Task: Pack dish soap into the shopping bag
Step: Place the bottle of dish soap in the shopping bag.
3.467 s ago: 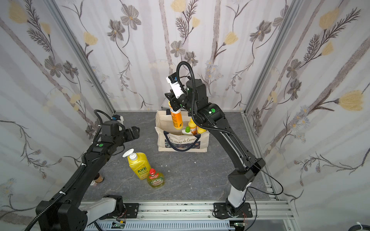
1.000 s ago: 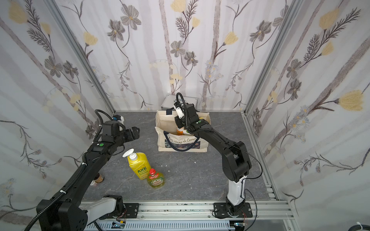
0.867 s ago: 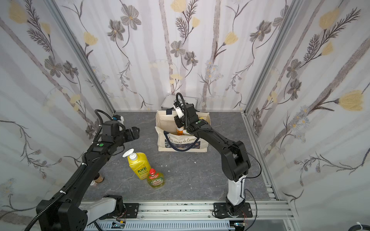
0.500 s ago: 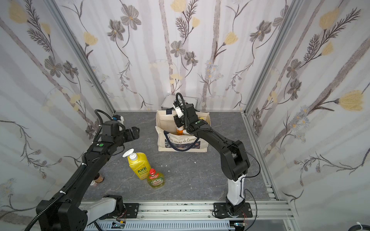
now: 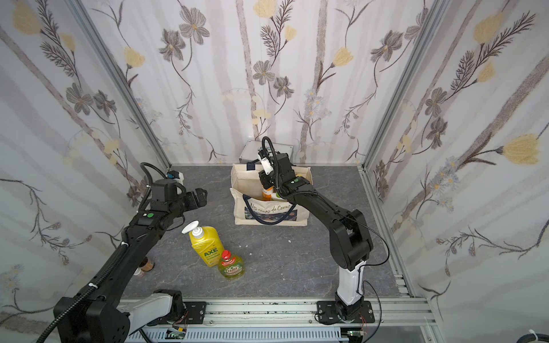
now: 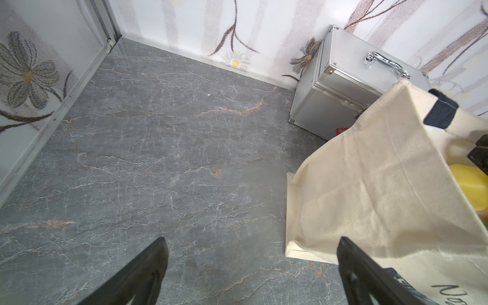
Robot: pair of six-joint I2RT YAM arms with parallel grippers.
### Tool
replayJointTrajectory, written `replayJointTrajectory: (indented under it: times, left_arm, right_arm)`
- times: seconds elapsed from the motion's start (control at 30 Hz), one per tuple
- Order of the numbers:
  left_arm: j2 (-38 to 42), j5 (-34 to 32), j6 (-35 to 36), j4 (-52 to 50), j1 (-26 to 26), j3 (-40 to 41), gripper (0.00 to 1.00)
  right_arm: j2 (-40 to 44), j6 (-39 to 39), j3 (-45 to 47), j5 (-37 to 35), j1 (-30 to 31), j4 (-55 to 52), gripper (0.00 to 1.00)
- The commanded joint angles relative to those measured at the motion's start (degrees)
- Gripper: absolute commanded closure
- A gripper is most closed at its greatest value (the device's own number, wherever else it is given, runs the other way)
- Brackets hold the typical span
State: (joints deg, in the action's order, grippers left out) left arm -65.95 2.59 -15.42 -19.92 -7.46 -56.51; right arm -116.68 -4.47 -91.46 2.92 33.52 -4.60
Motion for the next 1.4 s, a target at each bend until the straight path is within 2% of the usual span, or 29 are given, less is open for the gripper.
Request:
replayJointTrajectory:
  times: [0.0, 0.13, 0.23, 0.77, 1.03, 1.3, 1.37]
  left_arm:
    - [0.3, -0.8, 0.0, 0.5, 0.0, -0.2, 0.00]
    - [0.3, -0.8, 0.0, 0.5, 0.0, -0.2, 0.00]
    - [0.3, -0.8, 0.0, 0.4, 0.0, -0.2, 0.00]
    - [-1.2, -1.4, 0.4, 0.5, -0.1, -0.3, 0.00]
    - [-1.6, -2.6, 1.2, 0.0, 0.0, -1.0, 0.00]
    - [-1.5, -1.5, 0.6, -0.1, -0.1, -0.9, 0.00]
    - [-1.7, -1.5, 0.5, -0.4, -0.1, -1.1, 0.00]
  right_arm:
    - [0.7, 0.2, -0.5, 0.3, 0.0, 1.2, 0.64]
    - [1.3, 0.2, -0.5, 0.3, 0.0, 1.3, 0.63]
    - [1.7, 0.1, -0.5, 0.3, 0.0, 1.2, 0.59]
    - [7.6, 0.7, 3.1, -0.6, 0.2, 0.9, 0.56]
    - [17.4, 1.6, 10.3, -2.5, 4.6, 0.6, 0.54]
    - [30.7, 4.3, 24.5, -1.4, 10.5, 4.9, 0.51]
    - [33.0, 4.5, 27.1, -1.9, 13.6, 5.8, 0.50]
